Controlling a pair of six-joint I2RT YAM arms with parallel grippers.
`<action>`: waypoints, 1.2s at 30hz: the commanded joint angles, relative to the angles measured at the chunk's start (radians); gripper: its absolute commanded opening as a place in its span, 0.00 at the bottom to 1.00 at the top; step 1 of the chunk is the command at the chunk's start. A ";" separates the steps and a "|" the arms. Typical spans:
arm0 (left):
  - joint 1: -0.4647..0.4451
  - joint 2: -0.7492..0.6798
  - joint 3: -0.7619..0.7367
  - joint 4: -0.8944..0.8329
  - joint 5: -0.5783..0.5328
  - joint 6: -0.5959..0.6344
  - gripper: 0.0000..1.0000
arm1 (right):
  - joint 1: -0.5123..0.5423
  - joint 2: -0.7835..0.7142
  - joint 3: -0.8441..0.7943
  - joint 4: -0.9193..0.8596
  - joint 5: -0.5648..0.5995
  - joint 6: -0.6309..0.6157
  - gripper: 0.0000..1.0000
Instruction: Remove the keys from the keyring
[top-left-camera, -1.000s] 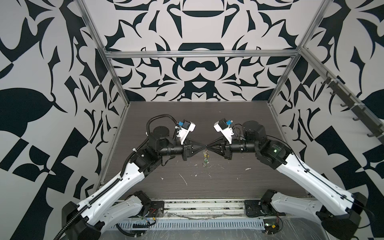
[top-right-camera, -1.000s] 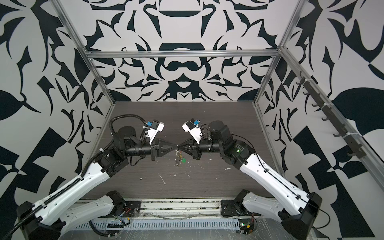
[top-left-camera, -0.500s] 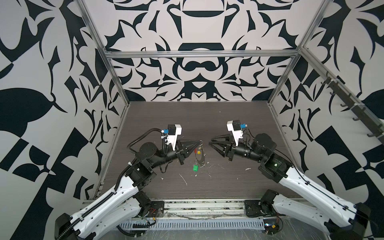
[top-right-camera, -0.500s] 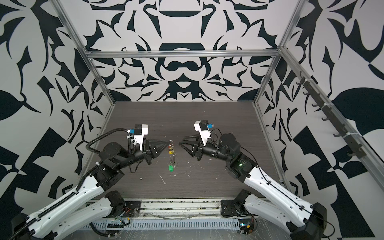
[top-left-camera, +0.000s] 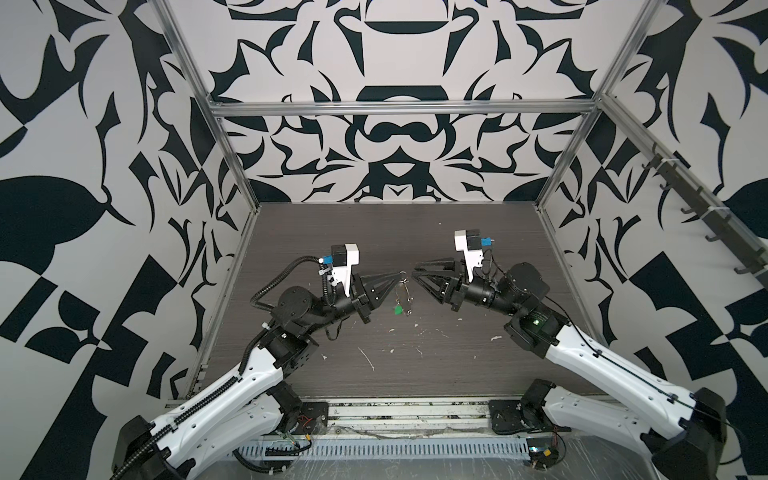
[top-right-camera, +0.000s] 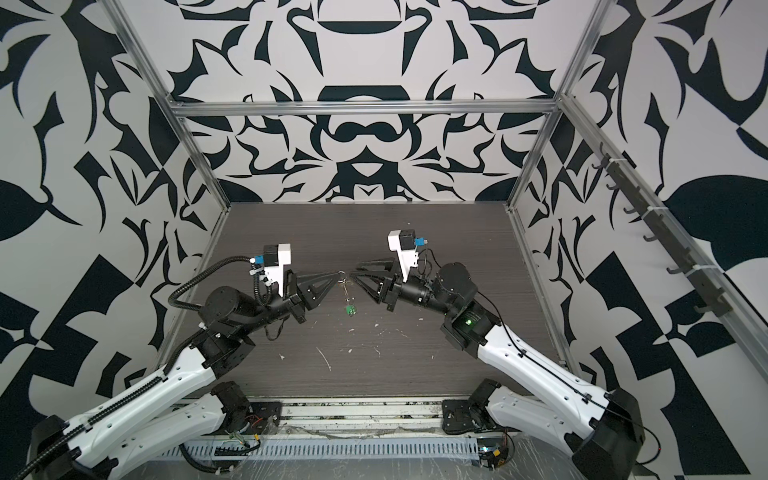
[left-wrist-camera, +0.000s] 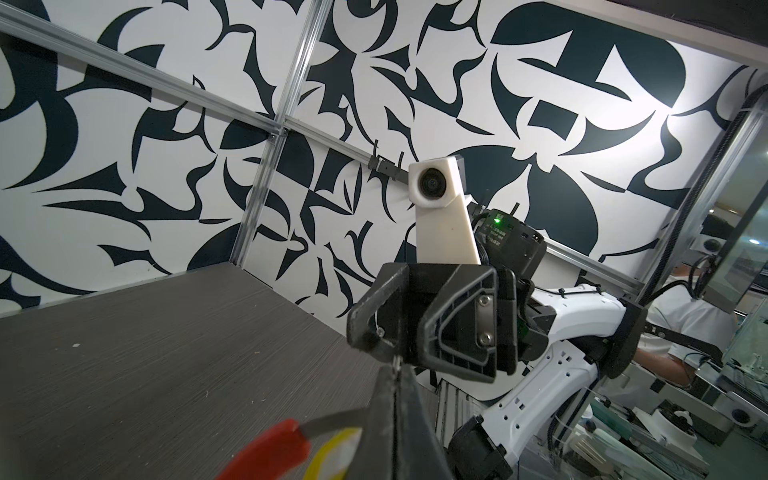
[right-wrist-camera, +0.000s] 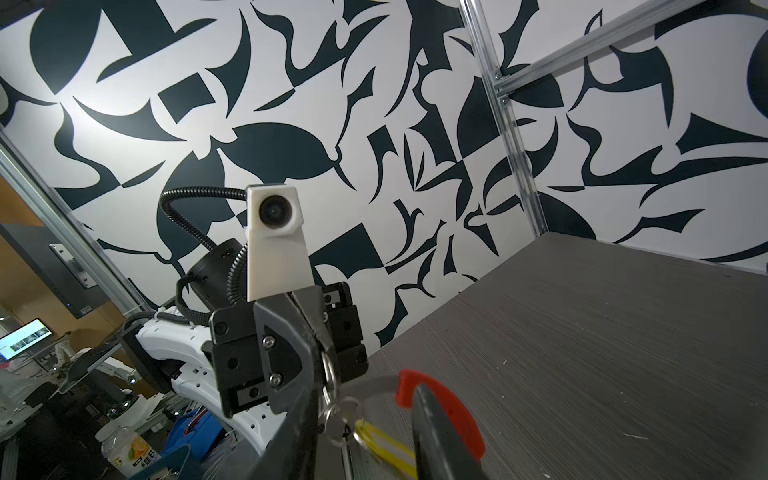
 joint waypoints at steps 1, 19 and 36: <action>-0.004 -0.007 -0.002 0.063 0.005 -0.015 0.00 | 0.004 0.005 0.020 0.095 -0.064 0.030 0.41; -0.006 -0.007 -0.006 0.063 0.014 -0.021 0.00 | 0.012 0.059 0.040 0.166 -0.129 0.080 0.34; -0.006 0.001 -0.005 0.057 0.022 -0.030 0.00 | 0.012 0.073 0.057 0.141 -0.129 0.066 0.07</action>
